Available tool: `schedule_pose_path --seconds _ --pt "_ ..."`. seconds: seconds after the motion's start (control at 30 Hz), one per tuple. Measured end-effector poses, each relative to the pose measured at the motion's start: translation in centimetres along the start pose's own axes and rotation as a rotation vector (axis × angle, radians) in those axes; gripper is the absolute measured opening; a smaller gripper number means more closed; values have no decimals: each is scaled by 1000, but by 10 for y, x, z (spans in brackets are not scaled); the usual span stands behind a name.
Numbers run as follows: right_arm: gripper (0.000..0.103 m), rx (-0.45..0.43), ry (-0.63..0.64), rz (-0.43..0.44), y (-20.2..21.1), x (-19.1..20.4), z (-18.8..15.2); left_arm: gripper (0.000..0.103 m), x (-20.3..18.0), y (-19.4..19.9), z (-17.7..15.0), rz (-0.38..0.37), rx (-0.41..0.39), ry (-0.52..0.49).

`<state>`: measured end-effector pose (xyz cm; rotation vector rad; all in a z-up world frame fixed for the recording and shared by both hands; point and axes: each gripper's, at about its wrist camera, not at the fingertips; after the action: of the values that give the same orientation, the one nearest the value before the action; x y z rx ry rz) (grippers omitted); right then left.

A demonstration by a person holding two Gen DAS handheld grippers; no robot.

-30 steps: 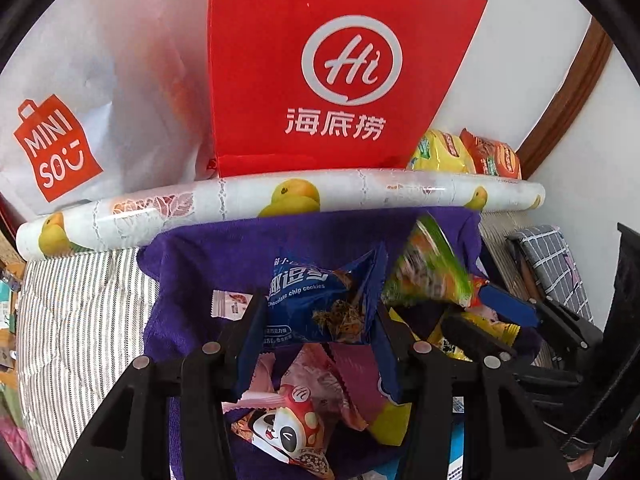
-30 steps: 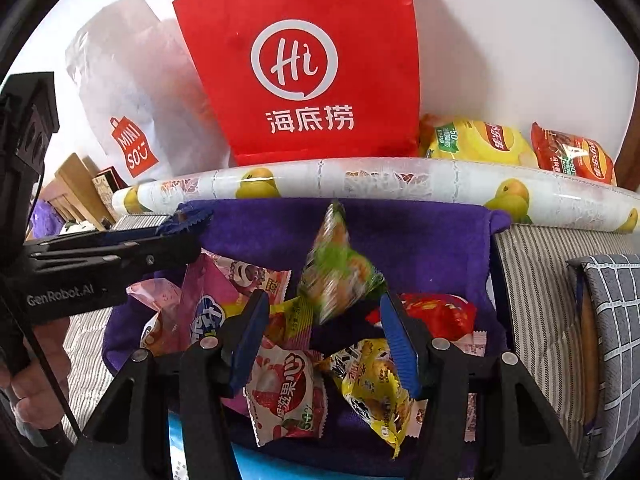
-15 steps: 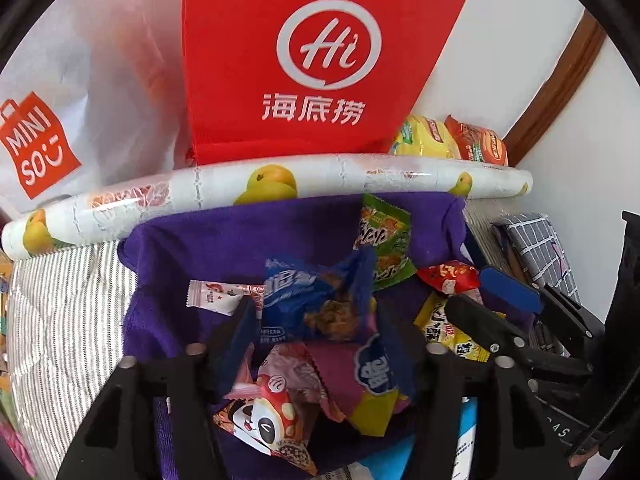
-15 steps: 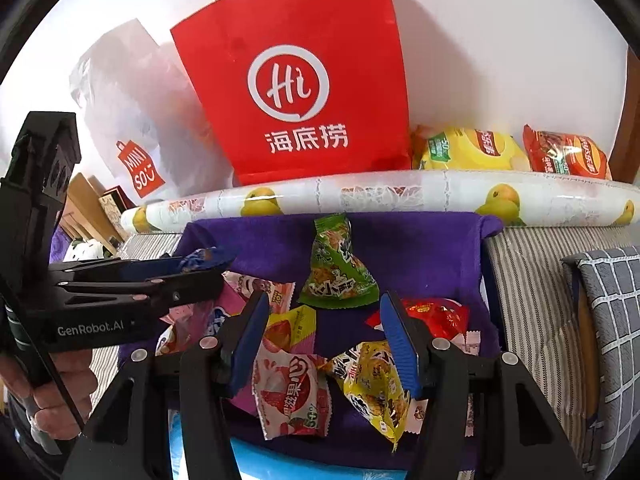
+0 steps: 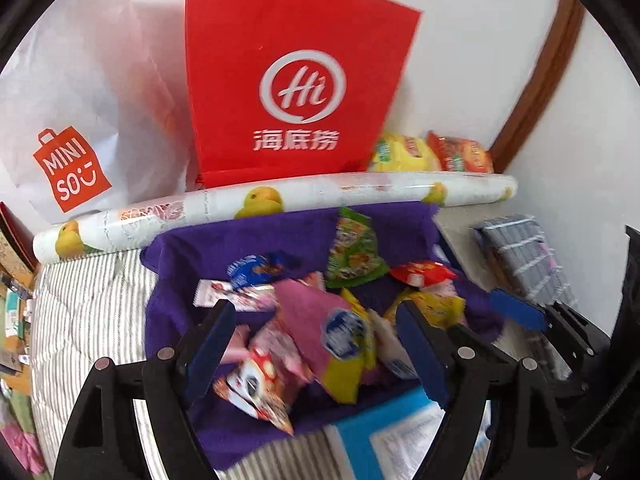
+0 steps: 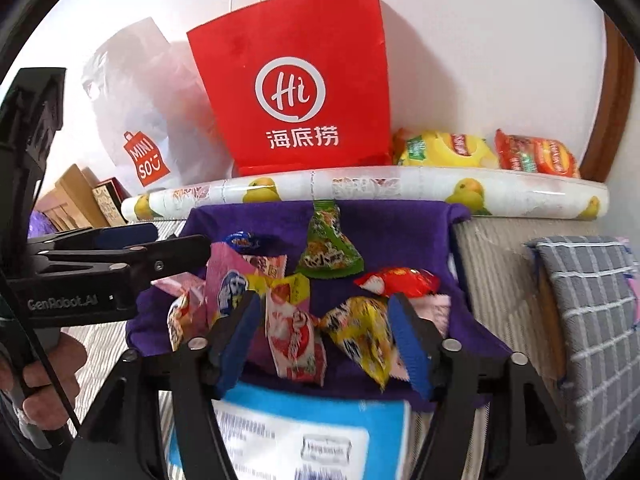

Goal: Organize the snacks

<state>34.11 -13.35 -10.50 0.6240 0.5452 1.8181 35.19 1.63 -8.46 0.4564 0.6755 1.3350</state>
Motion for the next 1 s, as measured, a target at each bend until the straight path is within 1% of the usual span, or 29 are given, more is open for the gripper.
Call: schedule_pose_path --seconds 0.03,0.1,0.33,0.47,0.53,0.6,0.63,0.73,0.83,1.0 --pt "66 -6 4 -5 6 1 0 81 -3 9 -3 -14 -4 3" --pt "67 -15 7 -18 19 1 -1 81 -7 18 -7 -14 -9 4" --pt "68 -27 -18 -113 73 5 -7 84 -21 69 -29 15 -61 -12" --pt "68 -19 -55 -110 102 6 -15 84 -31 100 -46 30 -100 -29" --pt "68 -33 -63 -121 122 8 -22 87 -39 120 -58 37 -125 -43" --pt "77 -41 -54 -141 138 11 -29 89 -45 138 -69 46 -154 -50" --pt "83 -57 -49 -147 150 14 -34 90 -48 145 -74 50 -167 -51" --pt "87 -102 -32 -176 178 20 -49 91 -54 169 -91 53 -196 -52" --pt "89 -112 -34 -197 201 23 -63 93 -58 188 -105 63 -221 -33" --pt "98 -125 -23 -205 229 27 -81 95 -63 213 -123 84 -267 -15"
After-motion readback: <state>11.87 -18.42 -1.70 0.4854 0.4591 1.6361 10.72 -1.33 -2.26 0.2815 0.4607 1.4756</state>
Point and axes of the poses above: each gripper's, at about its wrist camera, not at the fingertips, and y roughly against the way its jaws point, x to its left, z to its top, and after that the axes turned 13 degrees about -x, right-handed
